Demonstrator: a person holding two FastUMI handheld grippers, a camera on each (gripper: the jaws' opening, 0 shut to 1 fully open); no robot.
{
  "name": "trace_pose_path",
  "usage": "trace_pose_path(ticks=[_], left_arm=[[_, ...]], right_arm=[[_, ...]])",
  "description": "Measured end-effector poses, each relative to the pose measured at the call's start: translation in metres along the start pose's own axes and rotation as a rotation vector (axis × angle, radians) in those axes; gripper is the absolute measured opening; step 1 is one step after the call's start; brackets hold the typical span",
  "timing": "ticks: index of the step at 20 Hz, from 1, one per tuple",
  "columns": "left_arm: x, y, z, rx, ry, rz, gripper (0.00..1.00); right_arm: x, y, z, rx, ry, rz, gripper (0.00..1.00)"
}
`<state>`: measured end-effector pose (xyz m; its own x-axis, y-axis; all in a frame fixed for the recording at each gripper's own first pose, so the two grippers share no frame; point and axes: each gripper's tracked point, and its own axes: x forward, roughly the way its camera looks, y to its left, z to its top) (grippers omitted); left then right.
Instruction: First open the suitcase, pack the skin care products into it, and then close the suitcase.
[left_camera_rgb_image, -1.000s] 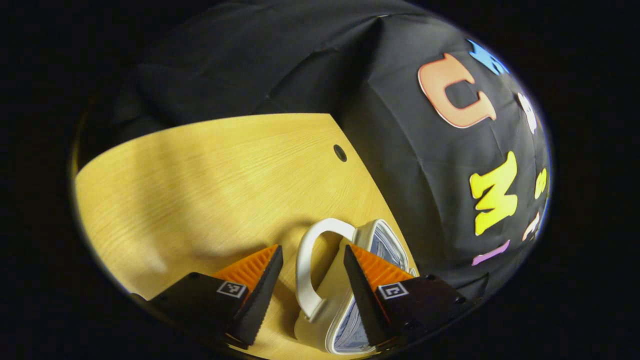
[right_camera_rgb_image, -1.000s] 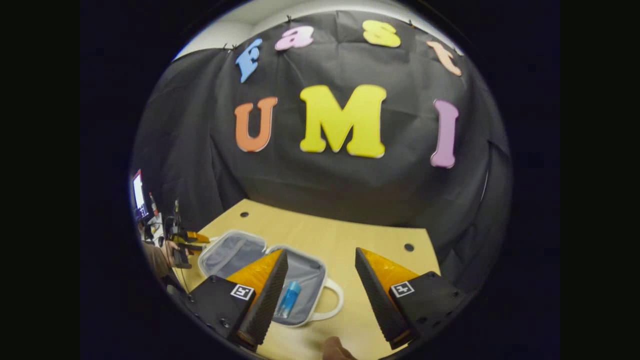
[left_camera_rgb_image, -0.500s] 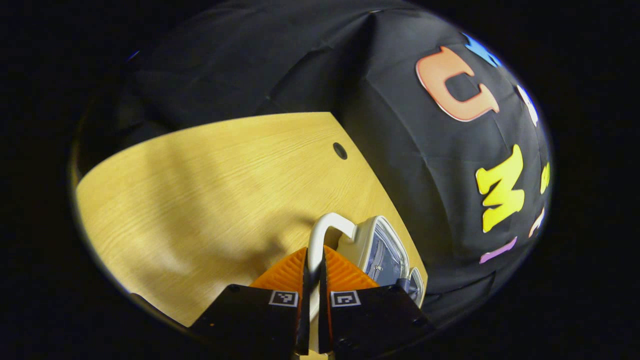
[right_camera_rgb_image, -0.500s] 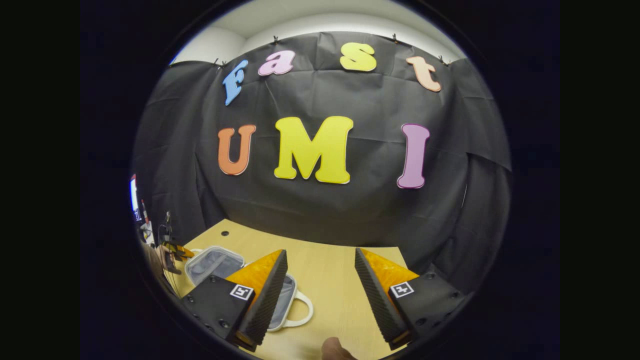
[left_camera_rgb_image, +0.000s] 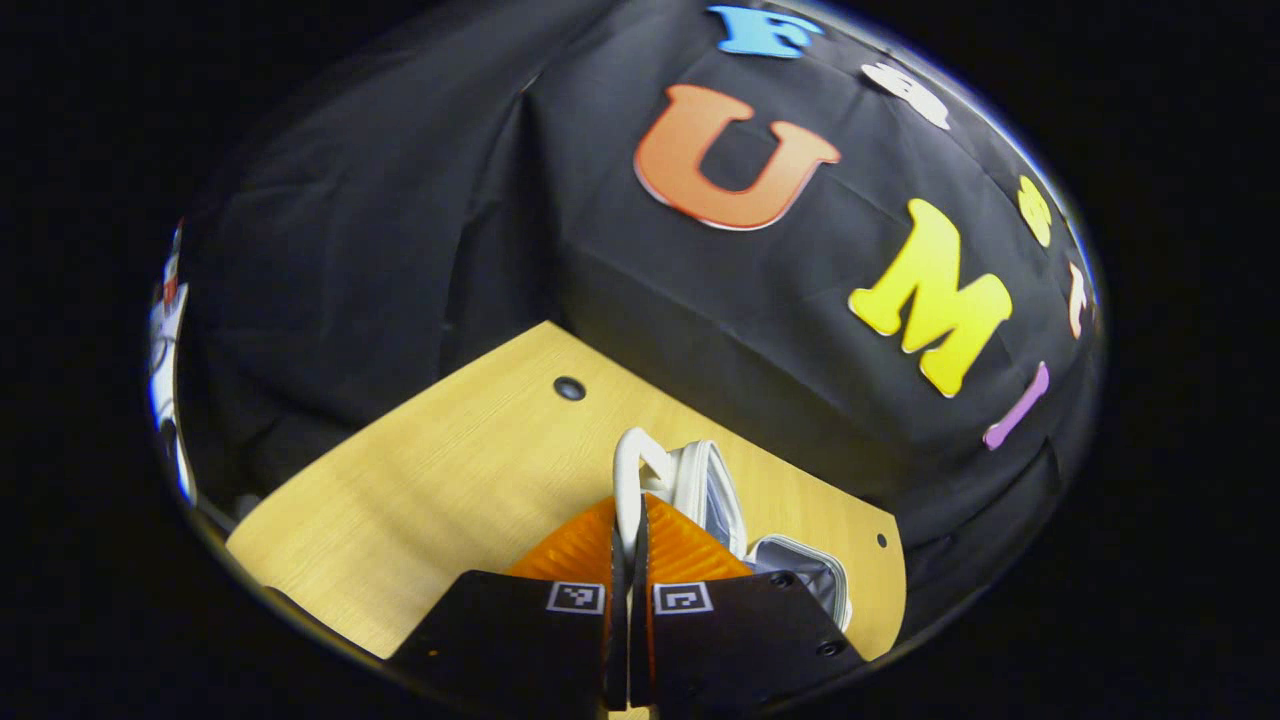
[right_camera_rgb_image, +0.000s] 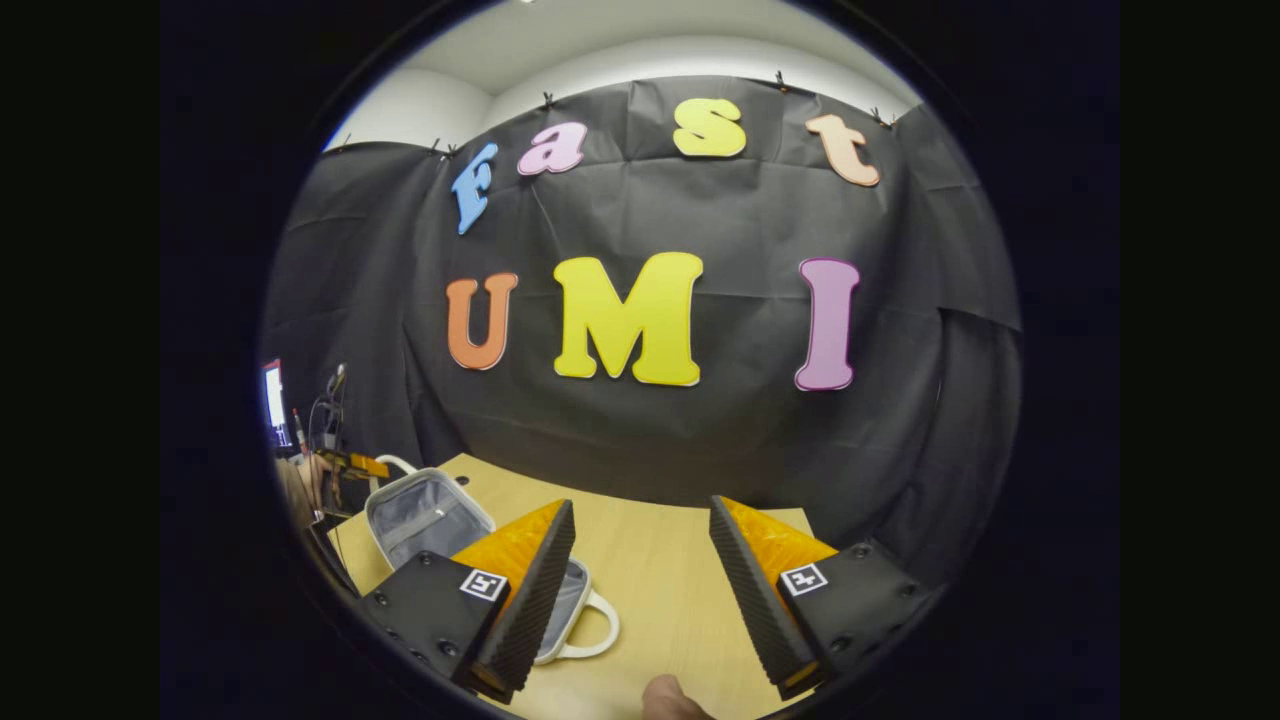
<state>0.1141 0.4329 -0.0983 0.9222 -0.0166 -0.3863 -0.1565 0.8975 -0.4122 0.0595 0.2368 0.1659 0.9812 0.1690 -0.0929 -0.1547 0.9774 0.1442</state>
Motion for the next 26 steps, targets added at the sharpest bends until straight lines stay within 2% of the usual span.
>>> trace_pose_path(ticks=[2, 3, 6, 9, 15, 19, 21, 25, 26], left_arm=[[-0.017, -0.044, 0.008, 0.097, -0.053, -0.029, 0.0], [-0.024, -0.064, 0.008, 0.138, -0.07, -0.041, 0.04], [-0.041, -0.12, -0.005, 0.24, -0.097, -0.056, 0.04], [-0.054, -0.171, -0.018, 0.271, -0.111, -0.097, 0.04], [-0.048, -0.265, -0.08, 0.326, -0.078, -0.159, 0.04], [-0.03, -0.307, -0.134, 0.354, -0.006, -0.191, 0.04], [-0.02, -0.322, -0.165, 0.4, 0.04, -0.198, 0.04], [-0.001, -0.339, -0.222, 0.487, 0.126, -0.182, 0.04], [0.002, -0.337, -0.234, 0.495, 0.149, -0.172, 0.04]], right_arm=[[-0.004, -0.006, 0.002, -0.007, -0.009, 0.019, 0.8], [-0.006, -0.007, 0.001, -0.007, -0.01, 0.03, 0.8], [-0.005, -0.017, -0.003, -0.001, -0.008, 0.057, 0.81], [-0.009, -0.027, -0.007, 0.013, 0.004, 0.076, 0.81], [-0.017, -0.043, -0.013, 0.008, 0.011, 0.119, 0.78], [-0.019, -0.057, -0.023, 0.017, 0.023, 0.13, 0.81], [-0.02, -0.066, -0.029, 0.025, 0.031, 0.128, 0.81], [-0.022, -0.086, -0.049, 0.037, 0.067, 0.115, 0.81], [-0.022, -0.091, -0.053, 0.039, 0.075, 0.108, 0.77]])
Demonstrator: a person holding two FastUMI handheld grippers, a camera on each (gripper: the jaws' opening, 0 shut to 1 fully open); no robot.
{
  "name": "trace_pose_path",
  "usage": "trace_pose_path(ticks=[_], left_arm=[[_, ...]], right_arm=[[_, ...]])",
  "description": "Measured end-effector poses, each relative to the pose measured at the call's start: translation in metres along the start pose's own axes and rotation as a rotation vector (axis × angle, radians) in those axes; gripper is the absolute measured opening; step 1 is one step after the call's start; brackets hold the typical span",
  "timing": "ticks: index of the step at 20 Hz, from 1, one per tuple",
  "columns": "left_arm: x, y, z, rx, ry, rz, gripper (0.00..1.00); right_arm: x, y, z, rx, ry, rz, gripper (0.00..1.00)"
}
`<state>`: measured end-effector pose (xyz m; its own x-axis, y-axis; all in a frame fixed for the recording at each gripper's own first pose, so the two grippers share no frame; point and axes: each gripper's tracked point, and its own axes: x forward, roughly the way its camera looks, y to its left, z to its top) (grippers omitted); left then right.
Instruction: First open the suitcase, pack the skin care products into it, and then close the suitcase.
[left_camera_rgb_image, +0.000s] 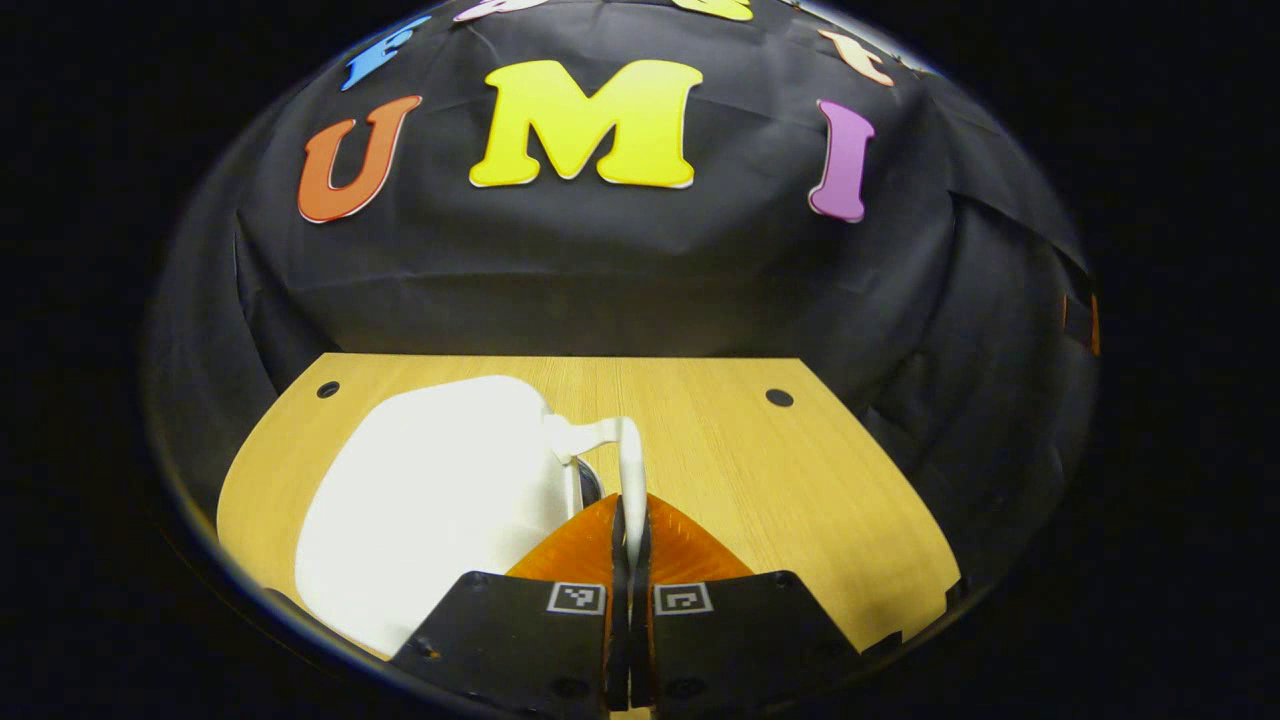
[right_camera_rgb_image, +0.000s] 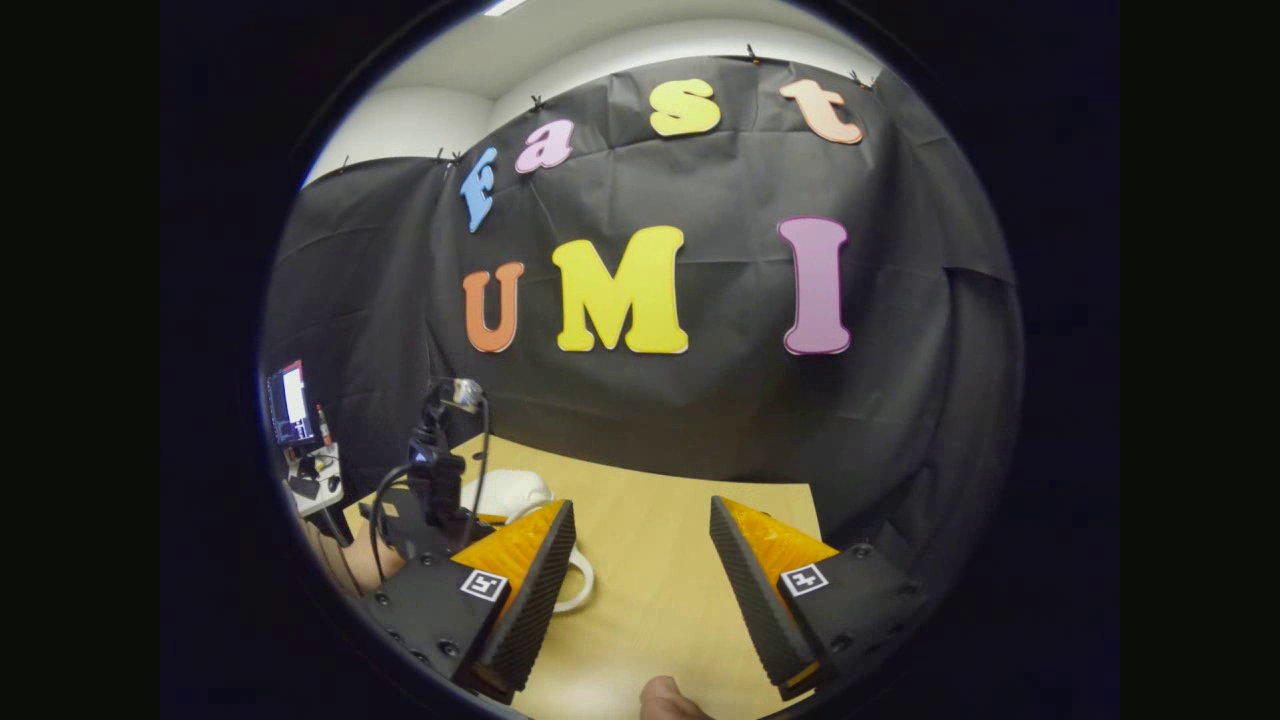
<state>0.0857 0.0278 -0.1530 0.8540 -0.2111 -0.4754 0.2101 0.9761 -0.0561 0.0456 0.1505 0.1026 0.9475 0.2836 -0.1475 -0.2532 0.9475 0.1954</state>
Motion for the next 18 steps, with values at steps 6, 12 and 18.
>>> trace_pose_path(ticks=[6, 12, 18], left_arm=[[0.036, -0.024, -0.043, 0.028, 0.107, 0.008, 0.04], [0.029, -0.046, -0.042, -0.047, 0.122, -0.038, 0.43], [-0.018, -0.013, 0.035, -0.066, -0.053, 0.058, 0.95]], right_arm=[[-0.005, -0.025, -0.021, 0.003, 0.047, -0.043, 0.8], [0.002, -0.038, -0.011, 0.003, 0.03, -0.084, 0.8], [0.023, -0.027, 0.014, -0.028, -0.008, -0.122, 0.8]])
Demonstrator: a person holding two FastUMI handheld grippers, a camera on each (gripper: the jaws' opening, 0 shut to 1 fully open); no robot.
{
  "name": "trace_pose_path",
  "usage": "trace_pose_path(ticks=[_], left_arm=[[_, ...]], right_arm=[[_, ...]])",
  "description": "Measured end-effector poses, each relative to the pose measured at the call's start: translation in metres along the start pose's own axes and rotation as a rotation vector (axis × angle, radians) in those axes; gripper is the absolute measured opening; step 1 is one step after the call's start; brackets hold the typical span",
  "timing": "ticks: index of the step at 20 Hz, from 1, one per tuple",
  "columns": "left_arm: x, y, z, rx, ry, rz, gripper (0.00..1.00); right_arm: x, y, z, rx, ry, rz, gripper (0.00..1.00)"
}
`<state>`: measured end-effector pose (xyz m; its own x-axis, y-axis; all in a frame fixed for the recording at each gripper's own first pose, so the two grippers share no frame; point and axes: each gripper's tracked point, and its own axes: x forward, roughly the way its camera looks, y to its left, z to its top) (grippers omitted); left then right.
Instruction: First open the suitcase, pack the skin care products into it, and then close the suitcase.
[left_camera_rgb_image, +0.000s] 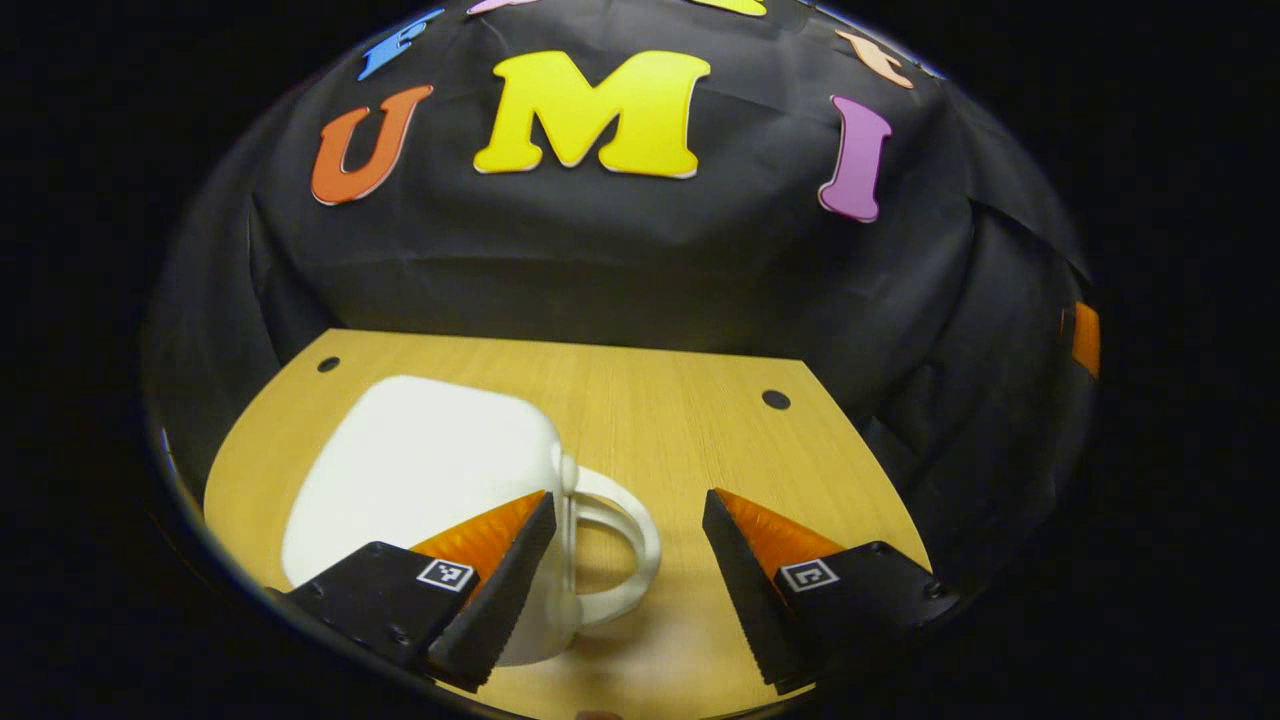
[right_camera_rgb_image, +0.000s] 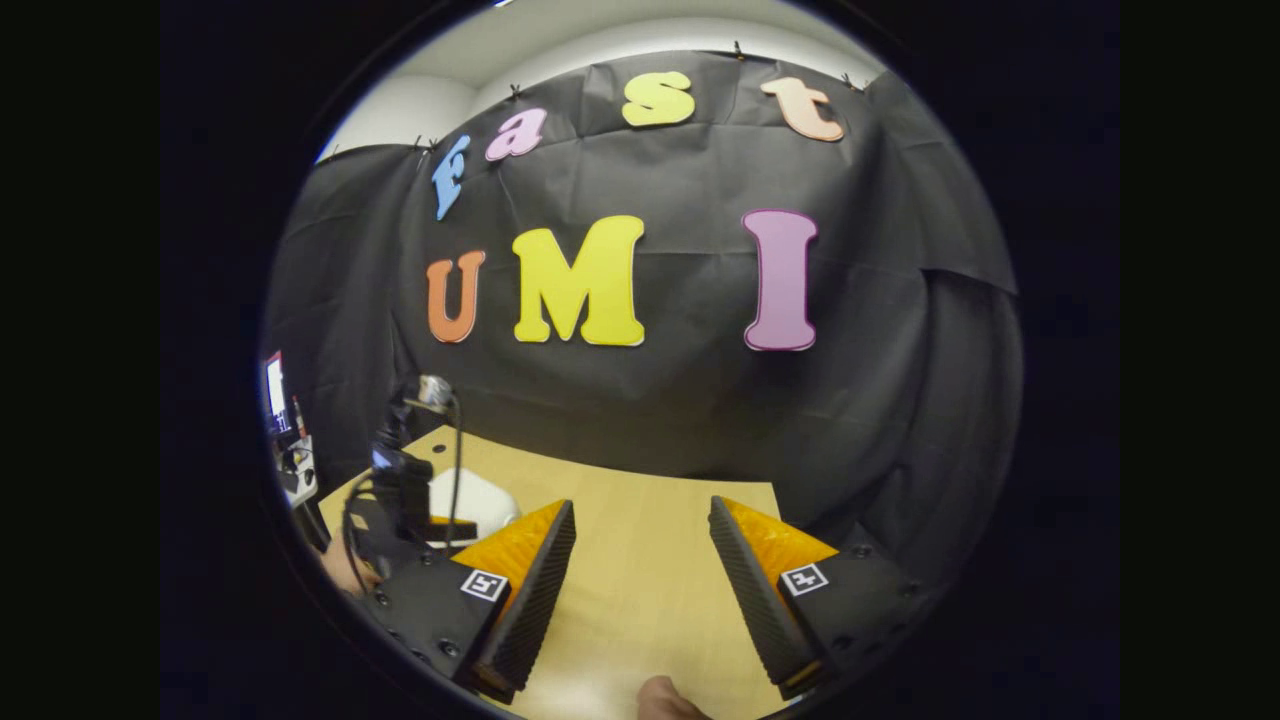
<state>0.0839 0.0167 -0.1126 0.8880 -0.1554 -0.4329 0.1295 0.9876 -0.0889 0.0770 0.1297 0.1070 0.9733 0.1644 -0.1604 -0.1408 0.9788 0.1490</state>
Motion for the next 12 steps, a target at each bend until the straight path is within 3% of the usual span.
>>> trace_pose_path(ticks=[7, 12], left_arm=[[-0.086, 0.069, 0.135, 0.062, -0.308, 0.105, 0.96], [-0.128, 0.1, 0.18, 0.068, -0.433, 0.131, 0.96]], right_arm=[[0.022, 0.043, 0.063, -0.008, -0.144, -0.049, 0.8], [0.019, 0.084, 0.087, 0.015, -0.191, -0.061, 0.81]])
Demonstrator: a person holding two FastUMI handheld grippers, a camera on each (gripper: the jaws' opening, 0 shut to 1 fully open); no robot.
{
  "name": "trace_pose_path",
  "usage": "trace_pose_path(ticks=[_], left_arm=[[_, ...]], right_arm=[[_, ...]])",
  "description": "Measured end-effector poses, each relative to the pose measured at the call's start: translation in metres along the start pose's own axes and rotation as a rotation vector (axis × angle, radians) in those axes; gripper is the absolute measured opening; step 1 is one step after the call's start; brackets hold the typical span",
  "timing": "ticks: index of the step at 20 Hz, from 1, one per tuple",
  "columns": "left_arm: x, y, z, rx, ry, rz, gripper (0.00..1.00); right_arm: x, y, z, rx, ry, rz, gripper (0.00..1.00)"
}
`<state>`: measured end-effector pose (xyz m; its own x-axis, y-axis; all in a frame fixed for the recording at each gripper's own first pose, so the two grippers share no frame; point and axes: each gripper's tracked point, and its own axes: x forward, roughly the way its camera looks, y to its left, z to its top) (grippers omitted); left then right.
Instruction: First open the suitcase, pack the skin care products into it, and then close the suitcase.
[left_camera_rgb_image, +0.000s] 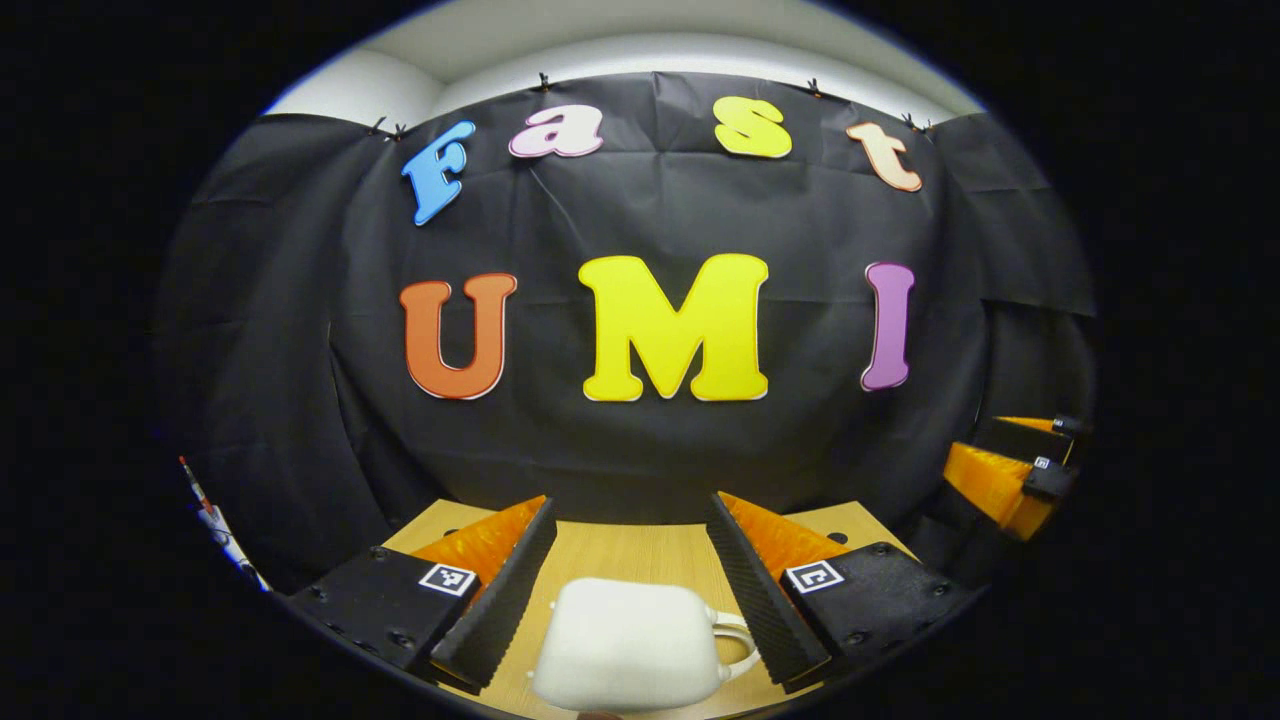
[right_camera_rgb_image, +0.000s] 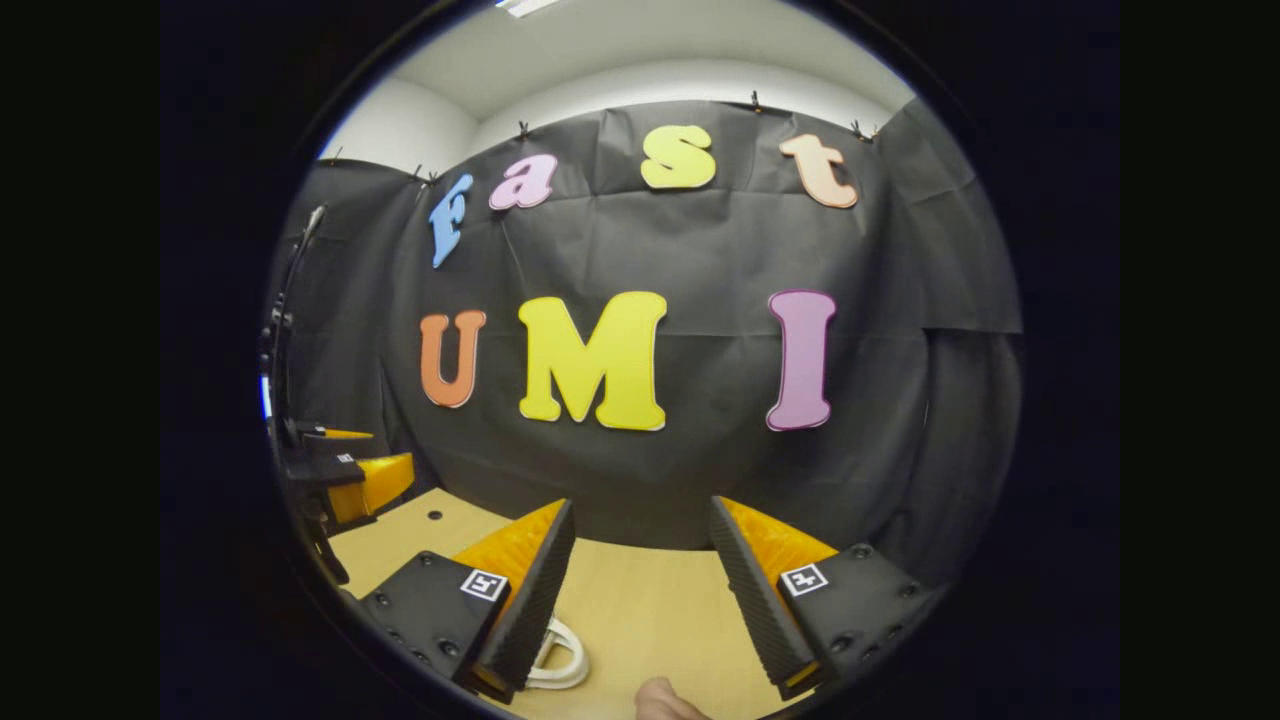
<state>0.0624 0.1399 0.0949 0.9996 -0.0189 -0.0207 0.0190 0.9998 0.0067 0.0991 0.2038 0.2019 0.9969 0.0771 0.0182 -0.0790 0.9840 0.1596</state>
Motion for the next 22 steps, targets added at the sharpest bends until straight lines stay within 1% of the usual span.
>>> trace_pose_path(ticks=[2, 3, 4, 6, 7, 9, 12, 17, 22], left_arm=[[-0.012, 0.005, 0.003, -0.037, -0.02, 0.003, 0.96], [-0.015, 0.005, 0.002, -0.058, -0.024, -0.009, 0.96], [-0.015, 0.002, 0.003, -0.082, -0.032, -0.032, 0.96], [-0.019, -0.009, -0.008, -0.095, -0.011, -0.065, 0.96], [-0.021, -0.011, -0.013, -0.092, -0.003, -0.074, 0.96], [-0.019, -0.013, -0.017, -0.091, 0.0, -0.097, 0.96], [-0.017, -0.013, -0.025, -0.082, 0.013, -0.108, 0.96], [-0.013, -0.009, -0.03, -0.052, 0.007, -0.107, 0.96], [-0.014, -0.012, -0.029, -0.016, -0.004, -0.122, 0.96]], right_arm=[[-0.008, 0.014, -0.004, -0.012, -0.005, -0.006, 0.81], [-0.011, 0.02, -0.006, -0.02, -0.005, -0.006, 0.78], [-0.013, 0.026, -0.012, -0.029, 0.002, -0.015, 0.81], [-0.016, 0.037, -0.023, -0.043, 0.035, -0.017, 0.8], [-0.017, 0.045, -0.026, -0.054, 0.041, -0.006, 0.78], [-0.013, 0.046, -0.024, -0.071, 0.039, -0.019, 0.8], [-0.01, 0.056, -0.025, -0.067, 0.046, -0.019, 0.8], [-0.006, 0.07, -0.031, -0.093, 0.062, -0.009, 0.8], [-0.003, 0.076, -0.026, -0.1, 0.047, -0.013, 0.8]])
